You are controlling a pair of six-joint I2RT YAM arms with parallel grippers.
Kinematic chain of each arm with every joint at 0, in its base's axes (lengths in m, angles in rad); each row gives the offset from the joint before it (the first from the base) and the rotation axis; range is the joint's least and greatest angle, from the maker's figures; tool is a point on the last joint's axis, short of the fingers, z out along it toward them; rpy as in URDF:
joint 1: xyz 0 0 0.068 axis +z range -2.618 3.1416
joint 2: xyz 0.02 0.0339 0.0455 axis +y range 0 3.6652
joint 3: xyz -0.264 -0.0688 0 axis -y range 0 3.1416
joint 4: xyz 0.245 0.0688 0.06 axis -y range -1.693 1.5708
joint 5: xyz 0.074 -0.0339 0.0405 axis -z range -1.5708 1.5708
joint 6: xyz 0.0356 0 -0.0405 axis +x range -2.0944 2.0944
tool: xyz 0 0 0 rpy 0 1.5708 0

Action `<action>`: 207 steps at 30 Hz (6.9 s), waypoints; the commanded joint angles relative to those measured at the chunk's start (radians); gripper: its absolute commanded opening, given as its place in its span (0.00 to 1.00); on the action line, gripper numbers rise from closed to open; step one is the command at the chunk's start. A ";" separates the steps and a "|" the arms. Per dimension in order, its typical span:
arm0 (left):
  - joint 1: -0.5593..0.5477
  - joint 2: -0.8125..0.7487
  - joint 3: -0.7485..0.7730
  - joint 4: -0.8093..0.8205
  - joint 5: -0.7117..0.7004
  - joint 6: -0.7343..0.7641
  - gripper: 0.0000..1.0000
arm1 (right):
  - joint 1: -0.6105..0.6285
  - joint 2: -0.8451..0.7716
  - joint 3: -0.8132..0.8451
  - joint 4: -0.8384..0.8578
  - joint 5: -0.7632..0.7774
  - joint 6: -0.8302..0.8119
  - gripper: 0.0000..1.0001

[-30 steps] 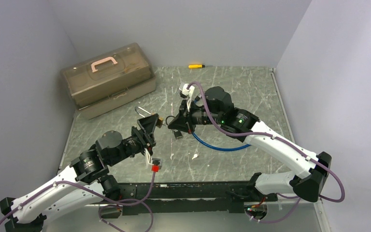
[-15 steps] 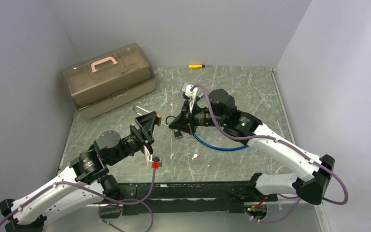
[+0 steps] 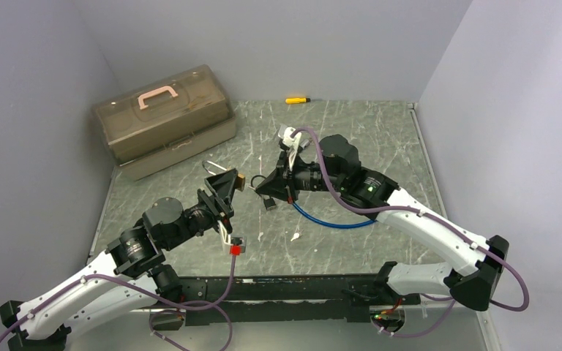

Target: Unlock with the key

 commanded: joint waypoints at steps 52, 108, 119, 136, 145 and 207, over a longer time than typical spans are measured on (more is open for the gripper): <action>0.005 -0.028 0.000 0.163 0.024 0.017 0.00 | 0.013 0.028 0.033 0.081 0.015 -0.018 0.00; 0.004 -0.029 -0.005 0.191 0.011 -0.038 0.00 | 0.071 0.039 -0.073 0.284 0.125 0.081 0.00; 0.014 -0.049 0.014 0.194 0.033 -0.217 0.00 | 0.072 -0.051 -0.168 0.384 0.155 0.112 0.00; 0.011 -0.047 0.066 0.148 0.125 -0.311 0.00 | 0.086 -0.218 -0.226 0.359 0.215 0.063 0.00; 0.009 0.003 0.202 0.020 0.494 -0.328 0.00 | 0.083 -0.475 -0.263 0.209 0.210 -0.065 0.00; -0.070 0.039 0.104 0.314 0.291 -0.194 0.00 | 0.083 -0.355 -0.170 0.363 0.004 0.020 0.00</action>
